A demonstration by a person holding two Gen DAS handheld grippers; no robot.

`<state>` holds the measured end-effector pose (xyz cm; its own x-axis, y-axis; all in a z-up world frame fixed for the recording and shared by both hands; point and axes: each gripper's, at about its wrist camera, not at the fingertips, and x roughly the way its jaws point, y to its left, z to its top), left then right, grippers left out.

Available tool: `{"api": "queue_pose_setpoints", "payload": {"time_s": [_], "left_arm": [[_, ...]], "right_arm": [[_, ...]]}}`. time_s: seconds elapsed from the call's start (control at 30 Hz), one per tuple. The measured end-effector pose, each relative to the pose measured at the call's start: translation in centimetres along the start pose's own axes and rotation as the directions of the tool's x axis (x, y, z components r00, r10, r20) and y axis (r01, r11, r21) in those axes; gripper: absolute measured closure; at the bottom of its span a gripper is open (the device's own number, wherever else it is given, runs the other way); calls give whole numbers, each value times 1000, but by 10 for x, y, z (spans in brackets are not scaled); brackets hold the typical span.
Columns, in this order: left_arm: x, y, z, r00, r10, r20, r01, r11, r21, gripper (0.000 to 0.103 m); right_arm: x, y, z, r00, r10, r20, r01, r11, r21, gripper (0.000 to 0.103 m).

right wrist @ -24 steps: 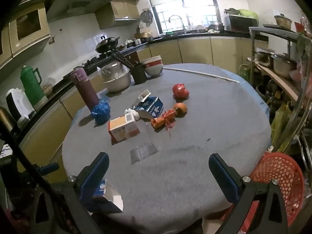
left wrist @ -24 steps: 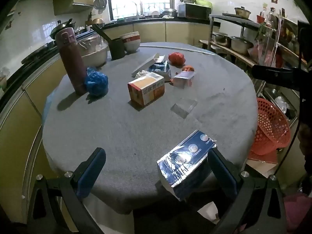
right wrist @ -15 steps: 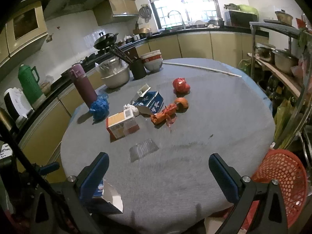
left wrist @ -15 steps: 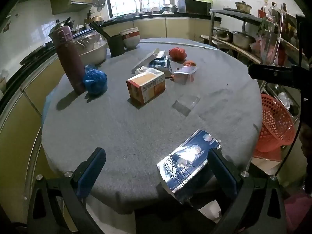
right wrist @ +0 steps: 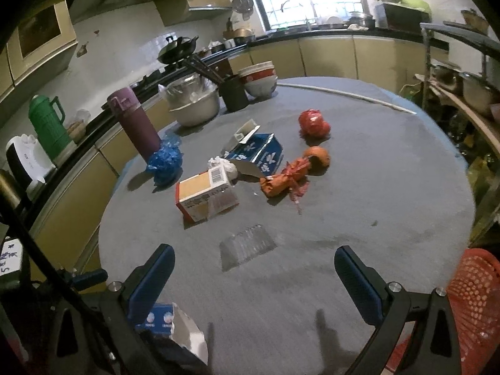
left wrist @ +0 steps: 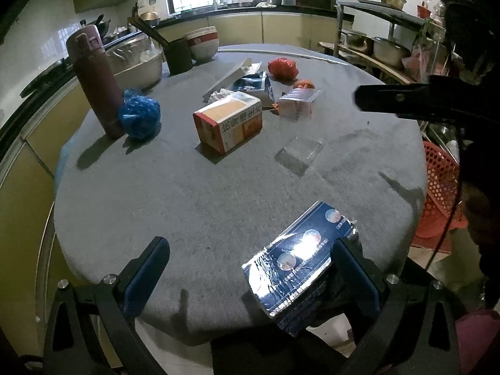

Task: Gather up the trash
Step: 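Hold the blue-and-white medicine box in the left tool and approach the table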

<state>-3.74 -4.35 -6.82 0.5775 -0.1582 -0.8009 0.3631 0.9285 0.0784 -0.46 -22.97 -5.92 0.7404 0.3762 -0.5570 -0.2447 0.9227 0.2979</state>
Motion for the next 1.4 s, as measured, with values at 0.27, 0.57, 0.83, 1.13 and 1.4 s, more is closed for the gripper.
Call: {"api": "queue_pose_setpoints", "payload": {"time_s": [0.27,0.57,0.83,1.13,1.4], "left_arm": [[-5,1,-3,1000,-7,7,7,1000,6,0],[-21,5,1,999,-14,51,14,1000,3,0],[-38,6,-3,996,5,88,-4,1000,-3,0],[-64,-6,-10,989,33,143,-35,999,13,0],[-54,-10,-15,991,28,127,-34,999,42,0]], "right_arm": [[18,9,3,999,12,-30,-13,1000,-16,0],[5,12,0,1000,21,-11,-21,1000,3,0],[-22,13,-9,1000,14,19,-14,1000,8,0],[-64,23,-17,995,3,99,-2,1000,-10,0],[-78,16,-23,993,-13,121,13,1000,5,0]]}}
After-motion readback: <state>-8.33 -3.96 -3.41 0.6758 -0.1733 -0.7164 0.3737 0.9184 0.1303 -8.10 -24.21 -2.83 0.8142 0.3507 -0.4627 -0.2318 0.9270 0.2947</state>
